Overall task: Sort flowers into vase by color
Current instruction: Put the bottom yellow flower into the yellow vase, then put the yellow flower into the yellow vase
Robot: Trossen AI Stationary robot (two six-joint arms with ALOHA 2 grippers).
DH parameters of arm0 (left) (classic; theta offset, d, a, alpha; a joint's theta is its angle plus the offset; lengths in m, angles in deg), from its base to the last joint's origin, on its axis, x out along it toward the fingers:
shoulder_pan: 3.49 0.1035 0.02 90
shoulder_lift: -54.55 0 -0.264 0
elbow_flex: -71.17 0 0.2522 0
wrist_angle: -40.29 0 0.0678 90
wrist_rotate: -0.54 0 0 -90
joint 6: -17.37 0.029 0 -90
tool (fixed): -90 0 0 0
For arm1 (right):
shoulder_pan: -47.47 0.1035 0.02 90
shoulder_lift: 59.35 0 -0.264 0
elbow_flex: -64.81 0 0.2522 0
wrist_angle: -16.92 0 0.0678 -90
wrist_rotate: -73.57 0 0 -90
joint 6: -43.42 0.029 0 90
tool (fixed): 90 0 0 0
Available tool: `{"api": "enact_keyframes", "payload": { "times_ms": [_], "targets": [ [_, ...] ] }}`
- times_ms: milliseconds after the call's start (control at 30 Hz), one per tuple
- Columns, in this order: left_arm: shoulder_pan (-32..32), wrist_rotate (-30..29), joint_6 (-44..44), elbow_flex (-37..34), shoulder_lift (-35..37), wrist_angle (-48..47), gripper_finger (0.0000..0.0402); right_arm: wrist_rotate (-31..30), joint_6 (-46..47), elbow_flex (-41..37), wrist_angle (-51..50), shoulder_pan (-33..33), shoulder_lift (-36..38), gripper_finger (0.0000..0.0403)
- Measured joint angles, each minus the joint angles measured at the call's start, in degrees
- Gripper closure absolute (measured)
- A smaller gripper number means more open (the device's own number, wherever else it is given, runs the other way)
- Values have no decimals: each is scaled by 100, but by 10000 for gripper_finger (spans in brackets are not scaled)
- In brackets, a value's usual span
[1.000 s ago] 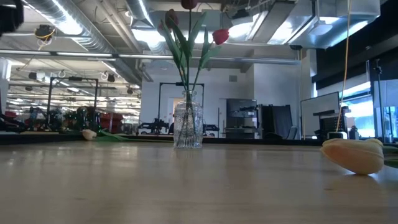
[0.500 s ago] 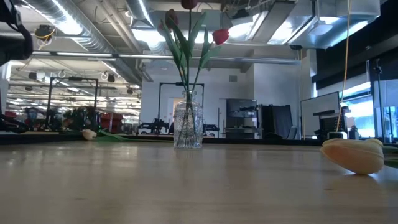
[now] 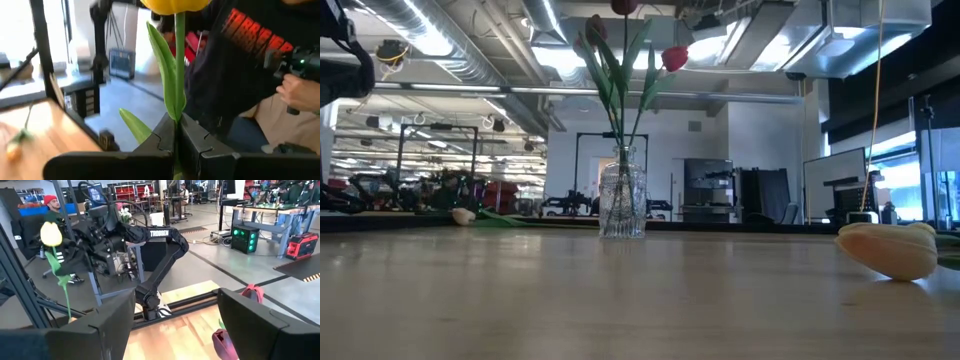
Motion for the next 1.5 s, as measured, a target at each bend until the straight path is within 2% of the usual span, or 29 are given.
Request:
{"api": "enact_keyframes", "payload": {
  "times_ms": [233,467,600,733,867,1000,1200,1333,1433,1500],
  "targets": [
    [-118,-4,-95,-70,-101,-347,401,5,84,0,-11,-2,0,120],
    [-276,-140,-167,-557,-105,-153,401,10,907,0,-445,-2,0,120],
    [-444,-106,-1098,-664,-103,-304,394,13,1483,0,-988,-2,0,120],
    [-563,-4,-2383,-578,-41,-387,360,6,1554,0,-1423,-55,0,120],
    [-612,100,-2997,-535,-15,-567,322,11,1545,0,-1493,-262,-16,120],
    [-614,364,-3713,-535,-11,-784,291,372,1491,0,-1662,-482,-22,120],
    [-614,519,-4100,-183,-15,-879,271,800,1486,0,-2236,-732,-22,120],
    [-614,1121,-4784,319,-18,-1949,274,857,1619,0,-2904,-726,-22,120],
    [-614,1197,-5423,662,-15,-2958,282,1057,2335,0,-3821,-717,-22,120],
    [-614,1206,-5704,761,-9,-3232,289,1378,2951,0,-4628,-717,-22,120]
  ]
}}
